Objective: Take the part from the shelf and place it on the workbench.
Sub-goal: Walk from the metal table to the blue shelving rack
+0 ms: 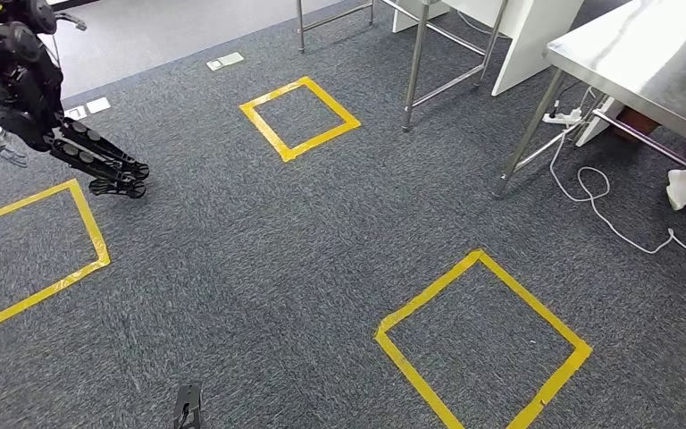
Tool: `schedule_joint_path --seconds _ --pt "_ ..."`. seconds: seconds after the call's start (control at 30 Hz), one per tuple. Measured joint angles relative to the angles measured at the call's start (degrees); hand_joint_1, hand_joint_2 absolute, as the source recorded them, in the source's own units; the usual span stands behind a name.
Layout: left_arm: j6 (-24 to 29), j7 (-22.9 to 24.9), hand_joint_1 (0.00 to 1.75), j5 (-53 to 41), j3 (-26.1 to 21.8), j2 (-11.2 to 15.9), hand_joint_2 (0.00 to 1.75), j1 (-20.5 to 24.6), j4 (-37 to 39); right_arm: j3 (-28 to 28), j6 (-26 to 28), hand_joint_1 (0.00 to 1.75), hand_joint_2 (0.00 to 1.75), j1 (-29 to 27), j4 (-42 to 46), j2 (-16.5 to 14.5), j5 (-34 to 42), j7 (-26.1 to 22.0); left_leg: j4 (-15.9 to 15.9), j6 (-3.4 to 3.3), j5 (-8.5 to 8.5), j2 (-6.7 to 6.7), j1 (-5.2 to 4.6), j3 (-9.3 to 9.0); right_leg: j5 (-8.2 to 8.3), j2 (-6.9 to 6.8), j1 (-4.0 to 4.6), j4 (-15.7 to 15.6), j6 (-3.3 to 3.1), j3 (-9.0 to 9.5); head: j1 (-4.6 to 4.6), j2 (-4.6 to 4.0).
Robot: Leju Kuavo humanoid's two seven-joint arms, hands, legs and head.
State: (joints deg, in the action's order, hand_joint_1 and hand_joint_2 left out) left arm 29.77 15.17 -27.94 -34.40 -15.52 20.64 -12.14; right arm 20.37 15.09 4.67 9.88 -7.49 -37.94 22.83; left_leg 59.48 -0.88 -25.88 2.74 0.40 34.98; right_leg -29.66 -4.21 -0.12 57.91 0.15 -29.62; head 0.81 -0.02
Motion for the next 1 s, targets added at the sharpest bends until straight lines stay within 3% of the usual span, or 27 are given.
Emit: schedule_joint_path --seconds 0.07,0.13,0.17,0.23,0.3,0.33,0.37,0.43,0.5,0.57,0.6,0.67,0.73,0.77,0.8,0.83,0.87,0.93,1.0 --pt "-0.13 0.33 0.00 -0.30 0.00 0.05 0.00 -0.01 0.01 -0.02 0.34 0.00 0.00 0.01 0.01 -0.06 0.11 0.10 -0.32 -0.55 0.06 -0.91 -0.38 -0.01 -0.17 -0.69 0.21 -0.13 0.54 0.14 -0.05 0.00" --pt "-0.19 0.66 0.00 -0.42 0.00 0.10 0.00 0.00 0.01 -0.03 0.57 0.00 0.00 -0.04 0.02 -0.10 0.18 0.12 -1.07 -1.29 0.46 -1.84 -0.27 -0.36 -1.13 0.22 0.13 1.06 0.94 -0.22 -0.10 0.00" --pt "-0.25 0.78 0.00 -0.44 0.00 0.11 0.00 0.06 0.01 -0.04 0.68 0.00 0.00 -0.10 0.02 -0.11 0.18 0.12 -1.43 -1.67 0.69 -2.32 -0.11 -0.54 -2.30 1.25 0.10 3.15 0.89 -1.13 -0.22 0.00" --pt "-0.38 0.96 0.00 -0.42 0.00 0.12 0.00 0.13 0.02 -0.04 0.90 0.00 0.00 -0.26 0.02 -0.11 0.12 0.09 -1.61 -2.06 0.86 -3.31 -0.03 -0.53 -5.50 3.20 -0.15 10.31 0.50 -4.63 -0.43 0.00" --pt "-0.52 1.22 0.00 -0.41 -0.01 0.17 0.00 0.04 0.04 -0.04 1.19 0.00 0.00 -0.29 0.03 -0.12 0.04 0.04 -1.57 -2.15 0.88 -4.50 -0.07 -0.48 -6.97 3.67 -0.27 15.68 0.81 -7.41 -0.51 0.00" --pt "-0.58 1.34 0.00 -0.40 -0.01 0.20 0.00 -0.03 0.07 -0.04 1.30 0.00 0.00 -0.27 0.03 -0.12 0.01 0.02 -1.54 -2.14 0.88 -5.17 -0.08 -0.52 -6.32 3.77 -0.37 15.41 1.28 -7.36 -0.52 0.00" --pt "-0.64 1.43 0.00 -0.40 -0.01 0.21 0.00 -0.06 0.08 -0.04 1.36 0.00 0.00 -0.25 0.04 -0.12 -0.02 0.03 -1.49 -2.11 0.89 -5.86 -0.07 -0.58 -4.78 3.98 -0.53 12.79 1.88 -6.16 -0.51 0.00" --pt "-0.72 1.45 0.00 -0.40 0.00 0.24 0.00 -0.06 0.10 -0.04 1.36 0.00 0.00 -0.31 0.03 -0.11 -0.09 0.05 -1.26 -1.84 0.89 -7.18 -0.17 -0.56 -1.32 5.60 -0.98 4.78 2.75 -2.61 -0.53 0.00" --pt "-0.74 1.51 0.00 -0.40 -0.01 0.31 0.00 -0.06 0.10 -0.04 1.36 0.00 0.00 -0.38 0.02 -0.13 -0.22 0.10 -1.04 -1.32 0.94 -8.04 -0.35 -0.28 0.21 6.81 -1.12 0.44 2.46 -0.85 -0.48 0.00" --pt "-0.80 1.65 0.00 -0.40 -0.02 0.50 0.00 -0.14 0.11 -0.04 1.36 0.00 0.00 -0.29 0.02 -0.22 -0.39 0.14 -1.07 -0.74 1.12 -8.61 -0.28 -0.01 0.46 6.30 -0.96 0.17 1.56 -0.64 -0.45 0.00" --pt "-0.84 1.73 0.00 -0.40 -0.02 0.62 0.00 -0.20 0.13 -0.04 1.36 0.00 0.00 -0.22 0.03 -0.29 -0.49 0.14 -0.85 -0.48 0.99 -8.40 -0.15 0.15 0.62 5.91 -1.00 0.07 1.18 -0.45 -0.43 0.00" --pt "-0.86 1.84 0.00 -0.40 -0.02 0.81 0.00 -0.24 0.17 -0.04 1.35 0.00 0.00 -0.22 0.03 -0.48 -0.60 0.15 1.89 0.03 -0.81 -6.48 0.02 1.43 0.87 4.92 -1.18 -0.16 0.26 -0.30 -0.19 0.00" --pt "-0.88 1.85 0.00 -0.33 -0.02 0.88 0.00 -0.21 0.22 -0.04 1.35 0.00 0.00 -0.39 0.02 -0.52 -0.70 0.18 8.77 0.50 -4.47 -4.15 0.15 4.65 0.81 3.69 -1.01 -0.20 -0.39 -0.29 0.04 0.00" --pt "-0.90 1.85 0.00 -0.21 -0.02 0.92 0.00 -0.24 0.25 -0.04 1.35 0.00 0.00 -0.48 0.02 -0.50 -0.84 0.20 12.48 0.69 -6.01 -3.69 0.24 6.47 0.76 3.03 -0.90 -0.19 -0.54 -0.31 0.04 0.00" --pt "-0.93 1.84 0.00 -0.03 -0.05 1.00 0.00 -0.32 0.27 -0.04 1.35 0.00 0.00 -0.52 0.02 -0.48 -1.05 0.22 14.96 0.81 -6.67 -3.45 0.32 7.70 0.72 2.39 -0.82 -0.18 -0.59 -0.34 0.03 0.00" --pt "-0.99 1.83 0.00 0.21 -0.11 1.12 0.00 -0.41 0.30 -0.04 1.34 0.00 0.00 -0.52 0.02 -0.46 -1.30 0.22 15.31 0.85 -6.25 -3.27 0.37 7.88 0.68 1.80 -0.78 -0.18 -0.63 -0.34 0.05 0.00" --pt "-1.06 1.80 0.00 0.47 -0.20 1.27 0.00 -0.48 0.32 -0.04 1.33 0.00 0.00 -0.50 0.02 -0.46 -1.60 0.21 13.54 0.82 -4.90 -2.97 0.40 6.93 0.63 1.26 -0.76 -0.17 -0.66 -0.28 0.05 0.00" --pt "-1.34 1.73 0.00 0.82 -0.41 1.65 0.00 -0.43 0.34 -0.02 1.31 0.00 0.00 -0.47 0.02 -0.47 -2.12 0.13 5.80 0.61 -1.55 -1.11 0.26 2.76 0.41 0.35 -0.60 -0.15 -0.54 -0.07 0.07 0.00" --pt "-1.67 1.66 0.00 0.92 -0.57 1.97 0.00 -0.19 0.34 0.02 1.31 0.00 0.00 -0.45 0.02 -0.48 -2.57 -0.01 0.54 0.13 -0.12 0.36 -0.09 0.05 0.10 -0.40 -0.17 -0.10 -0.09 0.01 -0.05 0.00"
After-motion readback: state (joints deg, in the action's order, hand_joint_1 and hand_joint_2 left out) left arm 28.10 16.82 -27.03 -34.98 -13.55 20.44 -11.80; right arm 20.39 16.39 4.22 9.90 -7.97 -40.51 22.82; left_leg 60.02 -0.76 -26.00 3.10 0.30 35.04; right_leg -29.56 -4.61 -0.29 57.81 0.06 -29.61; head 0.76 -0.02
